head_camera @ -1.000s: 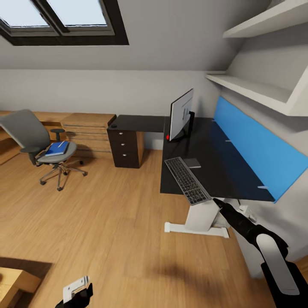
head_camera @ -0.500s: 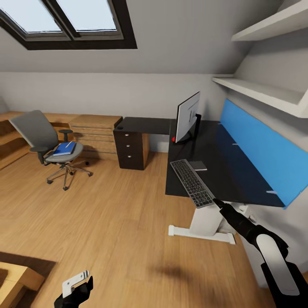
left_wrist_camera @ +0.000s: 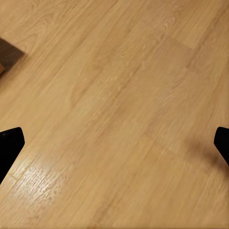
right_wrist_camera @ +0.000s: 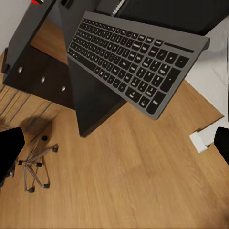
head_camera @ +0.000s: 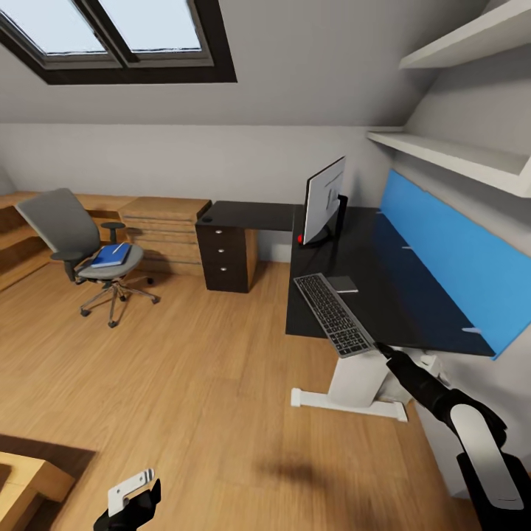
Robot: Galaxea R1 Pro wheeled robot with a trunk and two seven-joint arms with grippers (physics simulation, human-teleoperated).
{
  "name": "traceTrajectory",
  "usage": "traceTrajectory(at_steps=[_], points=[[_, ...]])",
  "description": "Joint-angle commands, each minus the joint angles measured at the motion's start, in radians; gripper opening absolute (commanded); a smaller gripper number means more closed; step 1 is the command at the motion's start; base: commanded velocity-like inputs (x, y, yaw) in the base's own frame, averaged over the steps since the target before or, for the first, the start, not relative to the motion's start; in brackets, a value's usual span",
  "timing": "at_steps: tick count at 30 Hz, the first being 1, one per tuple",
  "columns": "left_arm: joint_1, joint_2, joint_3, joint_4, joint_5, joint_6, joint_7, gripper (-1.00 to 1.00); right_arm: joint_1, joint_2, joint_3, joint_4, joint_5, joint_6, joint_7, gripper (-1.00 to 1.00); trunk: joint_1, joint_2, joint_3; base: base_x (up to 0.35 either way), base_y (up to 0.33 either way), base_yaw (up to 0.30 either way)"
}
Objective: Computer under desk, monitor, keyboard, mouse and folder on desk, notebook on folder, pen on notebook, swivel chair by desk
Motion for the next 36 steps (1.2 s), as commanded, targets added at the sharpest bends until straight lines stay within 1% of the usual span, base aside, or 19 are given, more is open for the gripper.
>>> traceTrajectory(at_steps=[1,3,6,10,13,18,19,22,23,24,27,28,31,32,36], points=[[0.0,0.0,-0.001,-0.002,0.007,0.005,0.004,1.0,-0.001,0.0,-0.004,-0.002,-0.011,0.003,-0.009,1.0,0.004,-0.008,-0.004,0.0,0.0,0.0],[0.0,0.0,-0.001,-0.002,0.007,0.005,0.005,1.0,-0.001,0.001,-0.013,-0.002,-0.012,0.004,-0.009,1.0,0.012,-0.022,-0.011,0.0,0.0,0.0],[0.0,0.0,-0.001,-0.002,0.007,0.005,0.005,1.0,-0.001,0.001,-0.015,-0.001,-0.012,0.005,-0.009,1.0,0.023,-0.043,-0.02,0.0,0.0,0.0],[0.0,0.0,-0.002,0.013,0.007,0.004,0.005,1.0,-0.001,0.005,-0.017,0.041,-0.013,0.002,-0.009,1.0,0.039,-0.071,-0.033,0.0,0.0,0.0],[0.0,0.0,-0.003,0.015,0.007,0.003,0.005,1.0,-0.001,0.006,-0.02,0.071,-0.028,0.003,-0.009,1.0,0.05,-0.092,-0.042,0.0,0.0,0.0],[0.0,0.0,-0.002,0.016,0.007,0.003,0.005,1.0,-0.001,0.004,-0.034,0.151,-0.121,0.003,-0.008,1.0,0.069,-0.127,-0.058,0.0,0.0,0.0],[0.0,0.0,-0.002,0.017,0.007,0.002,0.005,1.0,-0.002,0.003,-0.047,0.213,-0.182,0.0,-0.007,1.0,0.073,-0.134,-0.061,0.0,0.0,0.0],[0.0,0.0,-0.003,0.017,0.007,0.003,0.005,1.0,-0.005,0.002,-0.057,0.271,-0.228,-0.002,-0.006,1.0,0.085,-0.155,-0.07,0.0,0.0,0.0],[0.0,0.0,-0.003,0.017,0.007,0.003,0.005,1.0,-0.008,0.002,-0.062,0.316,-0.252,-0.005,-0.006,1.0,0.088,-0.162,-0.073,0.0,0.0,0.0],[0.0,0.0,-0.003,0.017,0.007,0.003,0.005,1.0,-0.011,0.001,-0.064,0.342,-0.26,-0.009,-0.006,1.0,0.092,-0.169,-0.076,0.0,0.0,0.0],[0.0,0.0,-0.003,0.017,0.007,0.002,0.005,1.0,-0.021,0.001,-0.066,0.38,-0.268,-0.028,-0.006,1.0,0.104,-0.19,-0.086,0.0,0.0,0.0],[0.0,0.0,-0.003,0.017,0.007,0.002,0.005,1.0,-0.029,0.003,-0.065,0.399,-0.273,-0.062,-0.005,1.0,0.108,-0.197,-0.089,0.0,0.0,0.0],[0.0,0.0,-0.003,0.018,0.007,0.002,0.005,1.0,-0.031,0.004,-0.056,0.396,-0.269,-0.09,-0.002,1.0,0.119,-0.218,-0.098,0.0,0.0,0.0],[0.0,0.0,-0.003,0.018,0.007,0.002,0.005,1.0,-0.032,0.006,-0.037,0.388,-0.244,-0.124,0.0,1.0,0.123,-0.225,-0.102,0.0,0.0,0.0],[0.0,0.0,-0.002,0.018,0.007,0.002,0.005,1.0,-0.033,0.008,-0.015,0.371,-0.211,-0.159,0.012,1.0,0.138,-0.253,-0.114,0.0,0.0,0.0]])
